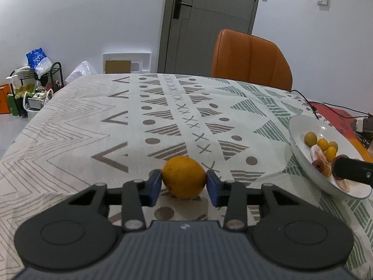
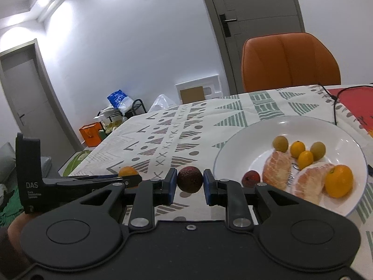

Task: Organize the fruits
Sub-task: 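Carry the brown fruit into the plate and open the right tool while the left releases the orange there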

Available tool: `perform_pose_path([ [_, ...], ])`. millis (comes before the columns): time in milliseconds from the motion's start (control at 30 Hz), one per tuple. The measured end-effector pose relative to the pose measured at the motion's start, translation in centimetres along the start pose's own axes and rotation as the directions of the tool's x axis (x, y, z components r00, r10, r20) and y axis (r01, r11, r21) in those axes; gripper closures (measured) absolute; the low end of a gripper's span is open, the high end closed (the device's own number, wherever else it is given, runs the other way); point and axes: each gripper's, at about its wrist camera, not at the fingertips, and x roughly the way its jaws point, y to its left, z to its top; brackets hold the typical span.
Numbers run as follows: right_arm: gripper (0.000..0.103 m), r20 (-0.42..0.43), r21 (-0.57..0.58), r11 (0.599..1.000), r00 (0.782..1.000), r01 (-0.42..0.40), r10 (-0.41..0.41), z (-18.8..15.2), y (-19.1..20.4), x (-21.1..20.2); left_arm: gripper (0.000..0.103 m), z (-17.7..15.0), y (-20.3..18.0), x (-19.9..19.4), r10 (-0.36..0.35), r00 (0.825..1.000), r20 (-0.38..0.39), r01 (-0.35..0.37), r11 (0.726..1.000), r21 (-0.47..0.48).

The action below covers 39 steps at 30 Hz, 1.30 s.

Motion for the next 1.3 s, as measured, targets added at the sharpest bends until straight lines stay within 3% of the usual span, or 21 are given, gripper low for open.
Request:
perform_pose_path([
  [1233,0.080,0.038,0.117,0.990,0.996,0.081,-0.086,-1.7,-6.5,-2.9,0.064,1.4,-6.8,-3.4,-0.098,0.991,0.092,0.089,0.992,0.095],
  [1300,0.072,0.046,0.119,0.989,0.994,0.088,-0.094,-1.7,-6.7,-2.9,0.064,1.4,-7.3,-3.4,-0.107,0.990,0.092,0.098,0.990,0.103],
])
